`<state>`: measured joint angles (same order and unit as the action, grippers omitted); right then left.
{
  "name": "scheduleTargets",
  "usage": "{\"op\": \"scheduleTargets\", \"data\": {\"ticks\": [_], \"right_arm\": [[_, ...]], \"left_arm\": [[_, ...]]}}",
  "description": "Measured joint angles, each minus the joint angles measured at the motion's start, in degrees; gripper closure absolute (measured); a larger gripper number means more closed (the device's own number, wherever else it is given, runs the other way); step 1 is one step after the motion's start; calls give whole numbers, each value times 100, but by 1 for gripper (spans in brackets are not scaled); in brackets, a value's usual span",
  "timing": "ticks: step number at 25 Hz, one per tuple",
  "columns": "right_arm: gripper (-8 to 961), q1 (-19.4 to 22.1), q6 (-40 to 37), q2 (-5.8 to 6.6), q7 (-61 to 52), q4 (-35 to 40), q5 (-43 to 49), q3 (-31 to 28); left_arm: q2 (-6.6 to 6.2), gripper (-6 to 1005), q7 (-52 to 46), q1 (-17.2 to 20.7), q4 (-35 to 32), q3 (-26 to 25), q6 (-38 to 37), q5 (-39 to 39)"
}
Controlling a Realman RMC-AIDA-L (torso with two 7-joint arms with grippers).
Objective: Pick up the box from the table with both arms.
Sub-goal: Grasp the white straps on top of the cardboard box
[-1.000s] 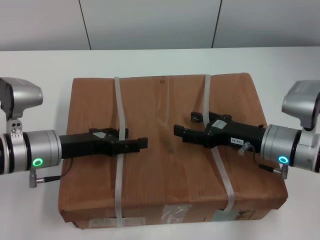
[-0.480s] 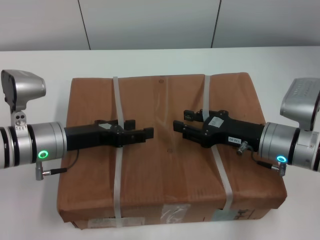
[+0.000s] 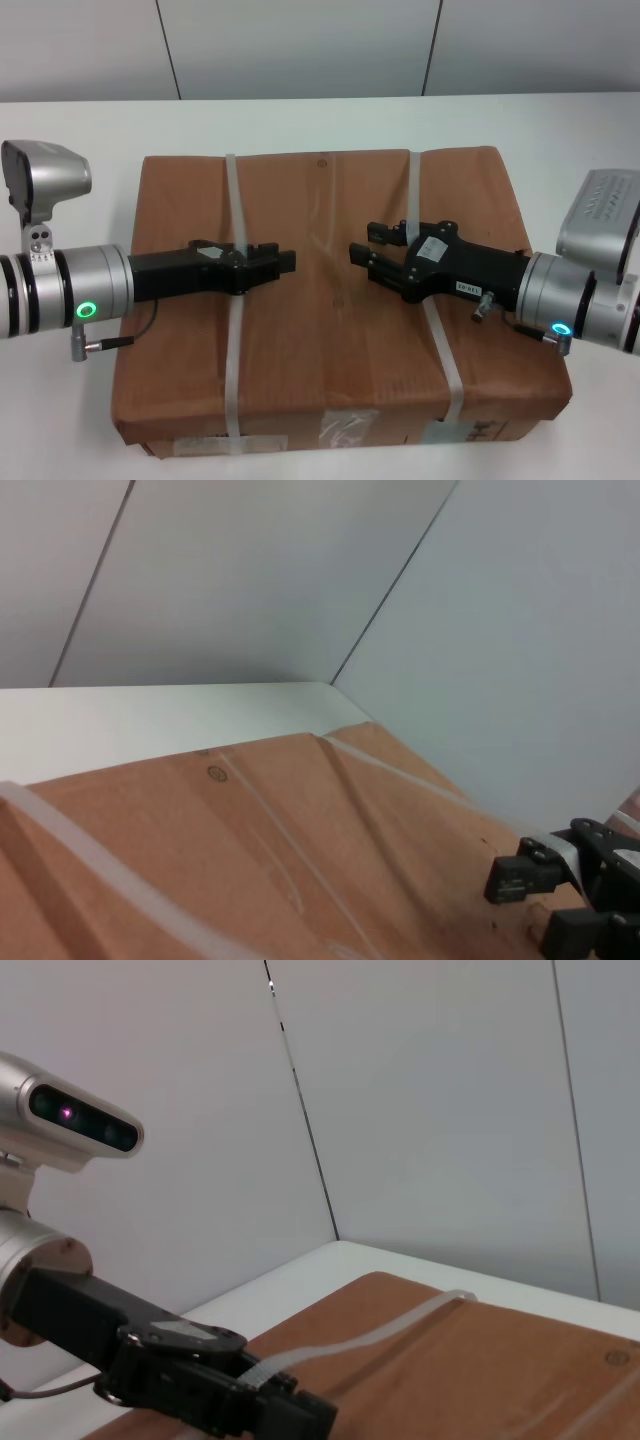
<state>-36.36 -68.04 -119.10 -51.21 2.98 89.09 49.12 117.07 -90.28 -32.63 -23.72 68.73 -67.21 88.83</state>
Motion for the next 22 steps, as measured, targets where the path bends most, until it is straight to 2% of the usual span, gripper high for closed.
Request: {"op": "scheduleTargets", "data": {"ticks": [10,17,19,22], "right_arm": [[570,97,22,1,514,-88,-81,-137],[679,207,45,1,1073,-295,-81,-456],[879,208,50,1,1089,-300,-81,-462],[900,209,53,1,1119,-300,-80,-496]], "left_arm": [[39,796,311,49,19,1,-33,-98],[45,854,689,77,242,9,-72,-373],[44,853,704,85,243,10,-85,-380],[44,853,735,85,258,9,-106,-382]]}}
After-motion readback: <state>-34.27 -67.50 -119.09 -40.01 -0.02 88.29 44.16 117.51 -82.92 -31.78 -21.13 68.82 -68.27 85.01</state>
